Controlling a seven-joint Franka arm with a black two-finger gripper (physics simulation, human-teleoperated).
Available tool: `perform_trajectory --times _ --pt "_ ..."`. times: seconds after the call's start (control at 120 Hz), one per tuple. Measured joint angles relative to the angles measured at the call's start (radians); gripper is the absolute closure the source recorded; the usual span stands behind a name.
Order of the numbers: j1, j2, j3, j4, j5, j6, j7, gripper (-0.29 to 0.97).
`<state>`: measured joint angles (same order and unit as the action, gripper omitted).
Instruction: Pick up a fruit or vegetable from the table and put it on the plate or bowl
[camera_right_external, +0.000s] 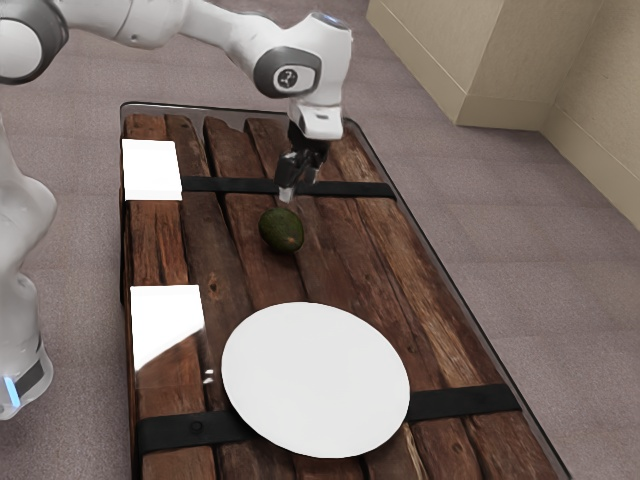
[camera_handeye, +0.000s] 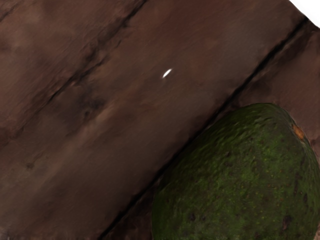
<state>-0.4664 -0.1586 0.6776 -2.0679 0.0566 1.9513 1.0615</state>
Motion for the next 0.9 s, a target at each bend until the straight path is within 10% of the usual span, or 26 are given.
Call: perform_trajectory --times 0.242,0.9 --pt "-0.157 0.006 0.129 -0.018 0.001 0.08 0.224 0.0" --pt "-0.09 0.261 0.128 0.158 -0.154 0.118 0.51 0.0"
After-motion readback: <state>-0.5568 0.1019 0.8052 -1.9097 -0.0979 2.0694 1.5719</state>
